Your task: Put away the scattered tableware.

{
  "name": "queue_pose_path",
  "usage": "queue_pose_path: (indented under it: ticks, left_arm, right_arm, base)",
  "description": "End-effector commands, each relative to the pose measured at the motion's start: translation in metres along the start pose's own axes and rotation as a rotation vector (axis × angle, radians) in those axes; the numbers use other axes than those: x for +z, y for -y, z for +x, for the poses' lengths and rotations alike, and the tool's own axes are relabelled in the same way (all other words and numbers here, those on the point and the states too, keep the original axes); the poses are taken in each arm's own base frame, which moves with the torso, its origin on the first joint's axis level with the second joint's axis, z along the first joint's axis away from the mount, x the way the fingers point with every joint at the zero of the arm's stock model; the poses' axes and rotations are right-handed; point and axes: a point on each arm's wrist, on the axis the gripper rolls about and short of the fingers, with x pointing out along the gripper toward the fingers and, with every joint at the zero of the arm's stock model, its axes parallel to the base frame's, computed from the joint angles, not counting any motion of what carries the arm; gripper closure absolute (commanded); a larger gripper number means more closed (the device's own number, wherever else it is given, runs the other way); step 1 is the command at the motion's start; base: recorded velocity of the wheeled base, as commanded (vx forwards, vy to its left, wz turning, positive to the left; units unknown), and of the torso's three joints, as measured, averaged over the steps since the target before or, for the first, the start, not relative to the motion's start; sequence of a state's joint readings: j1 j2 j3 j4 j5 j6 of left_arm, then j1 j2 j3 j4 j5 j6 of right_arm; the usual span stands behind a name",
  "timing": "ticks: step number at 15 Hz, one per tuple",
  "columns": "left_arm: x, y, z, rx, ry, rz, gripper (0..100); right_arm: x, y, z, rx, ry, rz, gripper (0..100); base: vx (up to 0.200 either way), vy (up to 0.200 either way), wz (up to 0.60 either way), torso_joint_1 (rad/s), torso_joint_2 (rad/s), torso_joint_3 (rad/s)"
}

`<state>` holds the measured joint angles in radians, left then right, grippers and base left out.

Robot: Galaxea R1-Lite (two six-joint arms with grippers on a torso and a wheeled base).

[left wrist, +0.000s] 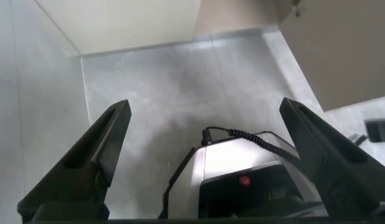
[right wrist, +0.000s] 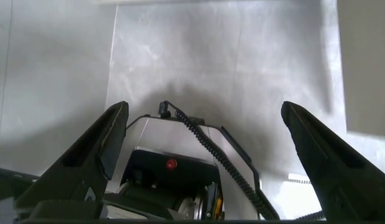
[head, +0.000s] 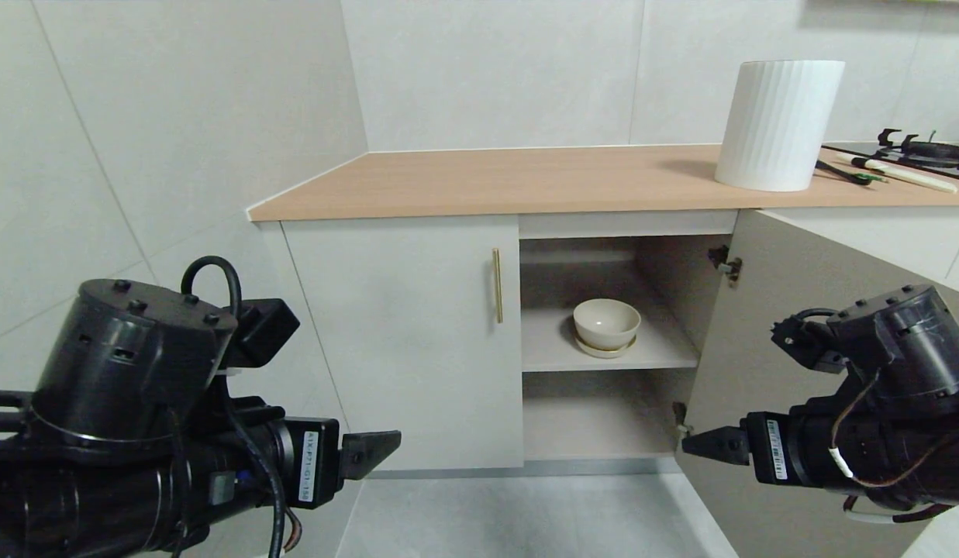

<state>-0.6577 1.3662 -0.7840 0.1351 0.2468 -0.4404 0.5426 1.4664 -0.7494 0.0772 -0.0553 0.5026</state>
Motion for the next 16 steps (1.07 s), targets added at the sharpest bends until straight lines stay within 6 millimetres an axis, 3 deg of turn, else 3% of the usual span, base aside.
queue_pose_path:
  ticks: [1, 8, 14, 16]
  left_arm:
    - [0.0, 0.0, 0.001, 0.002, -0.005, 0.0, 0]
    - [-0.001, 0.0, 0.002, 0.004, -0.005, 0.004, 0]
    - [-0.001, 0.0, 0.0, 0.004, -0.001, 0.012, 0]
    - [-0.002, -0.001, -0.001, 0.004, -0.002, 0.027, 0]
  right_arm:
    - [0.0, 0.0, 0.0, 0.0, 0.0, 0.0, 0]
    - [0.0, 0.0, 0.001, -0.013, 0.005, -0.001, 0]
    - [-0.007, 0.006, -0.025, -0.047, -0.017, -0.093, 0]
    - [-0.01, 0.009, -0.031, -0.086, -0.022, -0.128, 0]
  base:
    - [-0.2, 0.0, 0.0, -0.002, 0.01, 0.002]
    - [-0.029, 0.0, 0.0, 0.0, 0.0, 0.0]
    - [0.0, 0.0, 0.0, 0.0, 0.0, 0.0]
    - [0.0, -0.2, 0.0, 0.002, 0.0, 0.009]
